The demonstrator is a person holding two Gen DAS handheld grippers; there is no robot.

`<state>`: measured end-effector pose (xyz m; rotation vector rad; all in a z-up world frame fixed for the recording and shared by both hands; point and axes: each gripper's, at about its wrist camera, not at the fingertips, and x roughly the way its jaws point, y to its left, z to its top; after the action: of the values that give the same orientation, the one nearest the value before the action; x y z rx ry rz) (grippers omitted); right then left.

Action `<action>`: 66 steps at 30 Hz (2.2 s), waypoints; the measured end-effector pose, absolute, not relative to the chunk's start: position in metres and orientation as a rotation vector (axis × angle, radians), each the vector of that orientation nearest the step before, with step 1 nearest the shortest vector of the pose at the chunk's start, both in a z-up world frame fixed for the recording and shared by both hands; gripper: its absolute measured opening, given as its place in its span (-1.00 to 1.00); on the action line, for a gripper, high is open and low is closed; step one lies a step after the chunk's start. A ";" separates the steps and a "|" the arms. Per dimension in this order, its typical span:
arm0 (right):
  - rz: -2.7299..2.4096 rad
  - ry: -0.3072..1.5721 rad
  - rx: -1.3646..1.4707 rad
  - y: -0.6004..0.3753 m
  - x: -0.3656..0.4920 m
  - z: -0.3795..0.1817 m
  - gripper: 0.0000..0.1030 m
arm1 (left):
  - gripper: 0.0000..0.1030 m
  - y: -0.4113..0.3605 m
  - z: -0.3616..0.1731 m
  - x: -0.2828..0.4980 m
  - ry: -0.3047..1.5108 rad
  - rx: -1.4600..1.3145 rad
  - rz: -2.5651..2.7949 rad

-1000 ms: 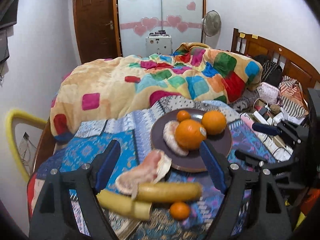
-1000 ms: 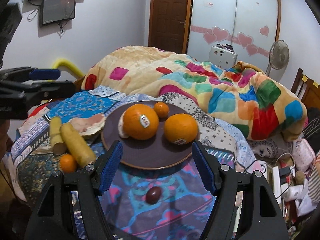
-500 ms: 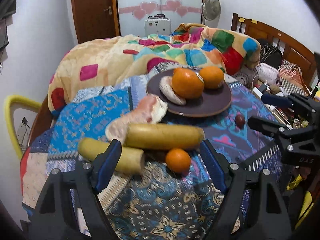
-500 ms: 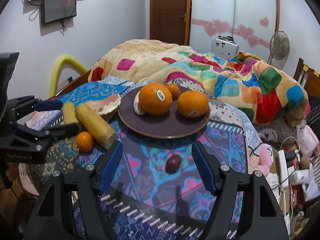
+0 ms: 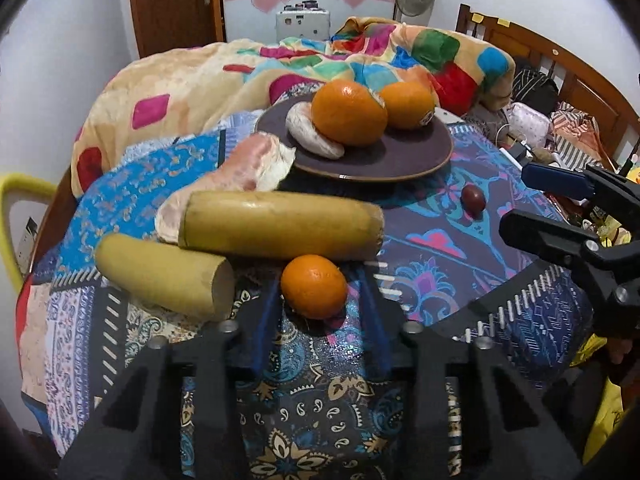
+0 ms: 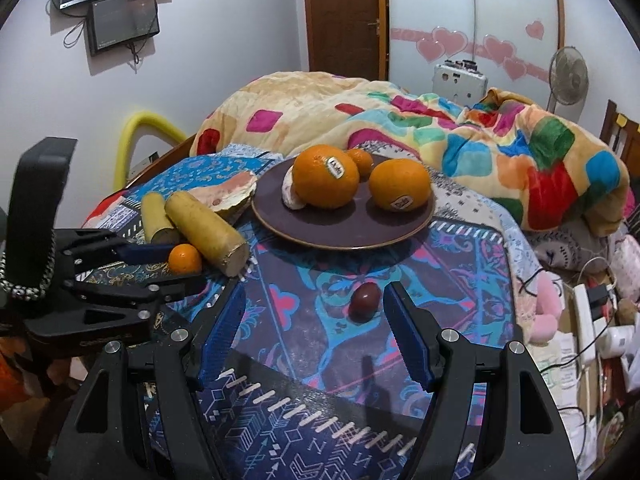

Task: Organize fruits
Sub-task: 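Grasp the small orange on the cloth with the left gripper while the right moves toward the yellow gourd, then grasp the yellow cylindrical gourd with the right gripper while the left holds the small orange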

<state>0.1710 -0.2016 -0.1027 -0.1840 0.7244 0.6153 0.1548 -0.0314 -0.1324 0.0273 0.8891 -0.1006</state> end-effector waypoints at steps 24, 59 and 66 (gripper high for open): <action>0.819 0.791 -0.348 -0.103 0.190 -0.125 0.13 | -0.38 0.051 -0.125 0.109 0.846 -0.050 -0.084; 0.733 0.804 -0.352 -0.151 0.163 -0.115 -0.14 | -0.38 0.009 -0.130 0.103 0.860 -0.046 -0.199; 0.745 0.823 -0.345 -0.140 0.175 -0.127 -0.31 | -0.38 0.013 -0.132 0.110 0.862 -0.056 -0.196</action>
<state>0.1753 -0.1402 -0.1271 -0.3449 0.8231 0.7446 0.1097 0.0131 -0.1320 -0.0560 0.8617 -0.1958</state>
